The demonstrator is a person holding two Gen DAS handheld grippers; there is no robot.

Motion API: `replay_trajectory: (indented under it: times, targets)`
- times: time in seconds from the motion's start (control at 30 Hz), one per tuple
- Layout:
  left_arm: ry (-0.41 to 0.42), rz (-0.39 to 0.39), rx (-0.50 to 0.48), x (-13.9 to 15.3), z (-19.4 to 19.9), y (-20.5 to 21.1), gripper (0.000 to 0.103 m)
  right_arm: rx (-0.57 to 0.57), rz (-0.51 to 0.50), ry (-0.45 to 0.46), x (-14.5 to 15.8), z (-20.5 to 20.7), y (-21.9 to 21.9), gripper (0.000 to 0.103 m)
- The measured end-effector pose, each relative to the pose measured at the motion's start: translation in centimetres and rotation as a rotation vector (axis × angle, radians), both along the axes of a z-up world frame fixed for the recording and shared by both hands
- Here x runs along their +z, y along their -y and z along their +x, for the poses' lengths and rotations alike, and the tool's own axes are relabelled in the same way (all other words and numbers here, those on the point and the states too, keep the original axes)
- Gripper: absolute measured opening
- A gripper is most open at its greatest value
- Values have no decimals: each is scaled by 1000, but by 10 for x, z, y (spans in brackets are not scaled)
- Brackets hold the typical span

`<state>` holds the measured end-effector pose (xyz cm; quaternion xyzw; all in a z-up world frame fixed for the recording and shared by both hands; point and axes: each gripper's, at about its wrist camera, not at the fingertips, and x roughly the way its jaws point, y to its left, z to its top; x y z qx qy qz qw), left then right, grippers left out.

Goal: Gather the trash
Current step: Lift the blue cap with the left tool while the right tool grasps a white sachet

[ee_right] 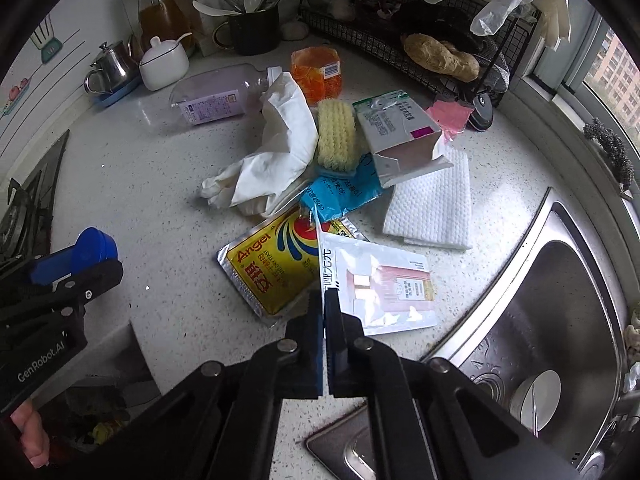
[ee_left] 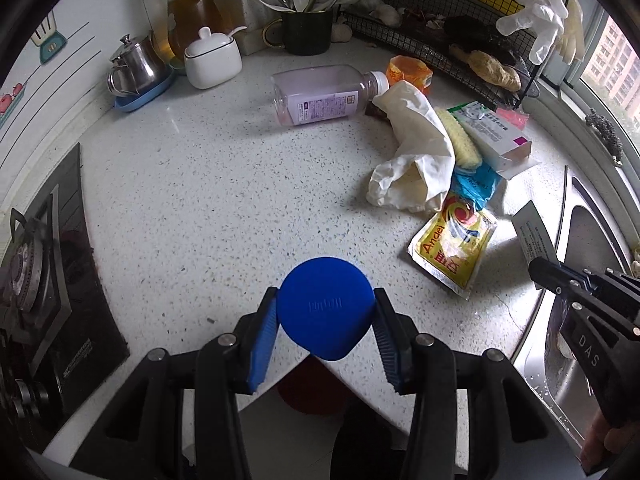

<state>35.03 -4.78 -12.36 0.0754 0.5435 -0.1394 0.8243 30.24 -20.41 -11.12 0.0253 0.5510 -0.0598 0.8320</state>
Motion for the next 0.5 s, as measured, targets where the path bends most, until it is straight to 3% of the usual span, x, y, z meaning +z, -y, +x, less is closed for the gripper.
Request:
replay_trajectory:
  times: [0.5]
  targets:
    - [91,-20,96,52,-143,-39,43,136,48,151,54,-122,-22,1]
